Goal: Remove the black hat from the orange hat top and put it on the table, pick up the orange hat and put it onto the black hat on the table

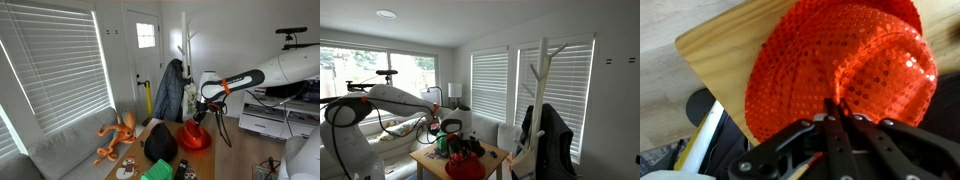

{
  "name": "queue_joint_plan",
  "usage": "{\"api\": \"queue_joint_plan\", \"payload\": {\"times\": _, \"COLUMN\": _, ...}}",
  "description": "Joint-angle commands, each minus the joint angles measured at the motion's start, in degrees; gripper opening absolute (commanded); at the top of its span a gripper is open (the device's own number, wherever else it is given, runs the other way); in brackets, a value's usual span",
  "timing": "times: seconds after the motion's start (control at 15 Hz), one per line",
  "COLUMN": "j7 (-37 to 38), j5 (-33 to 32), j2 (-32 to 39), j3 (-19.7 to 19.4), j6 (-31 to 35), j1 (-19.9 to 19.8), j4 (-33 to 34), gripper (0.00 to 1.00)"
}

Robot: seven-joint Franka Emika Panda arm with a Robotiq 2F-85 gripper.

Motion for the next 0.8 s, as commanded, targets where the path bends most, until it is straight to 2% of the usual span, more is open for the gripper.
{"api": "queue_joint_plan", "payload": {"times": 0.0, "j7": 4.13, "j5": -2.5, "j2": -4.08, "j3": 2.1, "j6": -3.73, "j1": -1.06, "j4": 1.61, "gripper": 0.01}}
{"api": "queue_joint_plan", "payload": {"times": 0.4, "j7": 5.21, "j5": -3.87, "j2": -6.5, "j3": 3.97, "j6": -8.93, "j1": -0.19, "j4": 7.87, "gripper": 0.01}}
{"api": "queue_joint_plan", "payload": {"times": 0.73, "j7": 4.8, "j5": -2.12, "j2": -4.38, "j3": 5.25, "j6": -7.59, "j1": 1.52, "j4": 14.59, "gripper": 0.01}}
